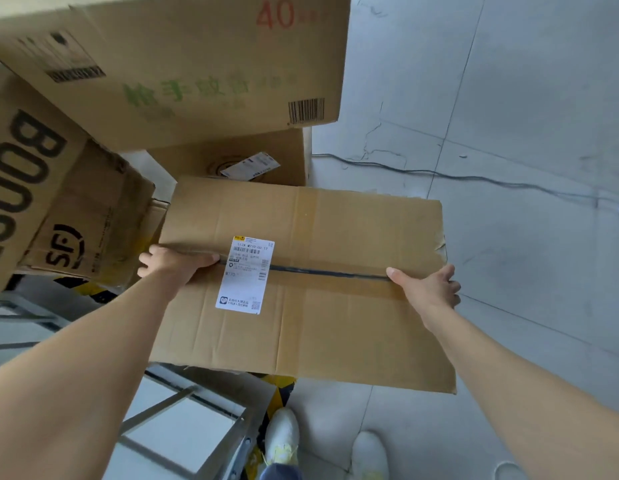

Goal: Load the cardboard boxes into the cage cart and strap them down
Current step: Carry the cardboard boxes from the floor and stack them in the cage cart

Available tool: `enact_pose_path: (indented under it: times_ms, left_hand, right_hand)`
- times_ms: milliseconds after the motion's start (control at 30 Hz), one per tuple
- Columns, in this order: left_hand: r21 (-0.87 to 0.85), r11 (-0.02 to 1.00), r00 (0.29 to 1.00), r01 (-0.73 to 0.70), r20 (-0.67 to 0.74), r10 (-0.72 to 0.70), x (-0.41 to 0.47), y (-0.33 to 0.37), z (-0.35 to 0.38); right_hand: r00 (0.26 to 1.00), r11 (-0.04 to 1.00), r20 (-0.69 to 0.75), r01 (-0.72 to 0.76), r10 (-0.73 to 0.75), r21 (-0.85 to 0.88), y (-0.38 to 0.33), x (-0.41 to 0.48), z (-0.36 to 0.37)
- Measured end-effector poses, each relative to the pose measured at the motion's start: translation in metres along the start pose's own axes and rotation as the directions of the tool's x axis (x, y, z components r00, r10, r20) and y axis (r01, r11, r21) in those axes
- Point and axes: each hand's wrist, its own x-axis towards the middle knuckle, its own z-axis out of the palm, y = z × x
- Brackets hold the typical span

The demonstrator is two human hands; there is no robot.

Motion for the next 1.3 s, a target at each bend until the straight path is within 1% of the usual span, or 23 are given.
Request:
enact_pose_path:
  times_ms: [100, 233, 400, 533, 667, 800, 1033, 1167, 1300]
  left_hand:
    - [-0.041, 0.999, 0.999, -0.026, -0.041, 0.025, -0.045, 0.021, -0.036]
    - [-0.14, 0.987, 0.993, -0.078, -0.094, 0.065, -0.108, 0.044, -0.088]
    - [-0.192, 0.969, 0.982, -0.154, -0.14, 0.128, -0.188, 0.079, -0.158]
    - [-0.241, 0.946, 0.969, -0.217, -0.173, 0.178, -0.253, 0.107, -0.215]
    - [-0.333, 0.904, 0.958, -0.267, -0.198, 0.209, -0.304, 0.131, -0.273]
    - [-0.393, 0.856, 0.932, -0.335, -0.273, 0.24, -0.351, 0.147, -0.331]
    - [-0.477, 0.768, 0.878, -0.427, -0.422, 0.226, -0.408, 0.139, -0.433]
    - [-0.508, 0.746, 0.856, -0.431, -0.492, 0.159, -0.426, 0.109, -0.482]
    - [-0.553, 0.722, 0.836, -0.416, -0.546, 0.063, -0.432, 0.06, -0.526]
  right_hand:
    - [1.0, 0.999, -0.024, 0.016, -0.015, 0.042, -0.013, -0.026, -0.053]
    - [0.997, 0.996, -0.066, 0.036, -0.031, 0.084, -0.03, -0.067, -0.131]
    - [0.99, 0.985, -0.132, 0.068, -0.047, 0.157, -0.053, -0.118, -0.237]
    - [0.976, 0.969, -0.198, 0.136, -0.094, 0.208, -0.074, -0.153, -0.317]
    - [0.953, 0.942, -0.254, 0.227, -0.163, 0.248, -0.099, -0.187, -0.39]
    - [0.92, 0.903, -0.31, 0.328, -0.239, 0.279, -0.124, -0.223, -0.449]
    - [0.856, 0.797, -0.35, 0.496, -0.381, 0.344, -0.171, -0.282, -0.507]
    - [0.815, 0.745, -0.347, 0.571, -0.464, 0.344, -0.2, -0.322, -0.515]
    - [0.778, 0.697, -0.321, 0.628, -0.54, 0.346, -0.225, -0.368, -0.5]
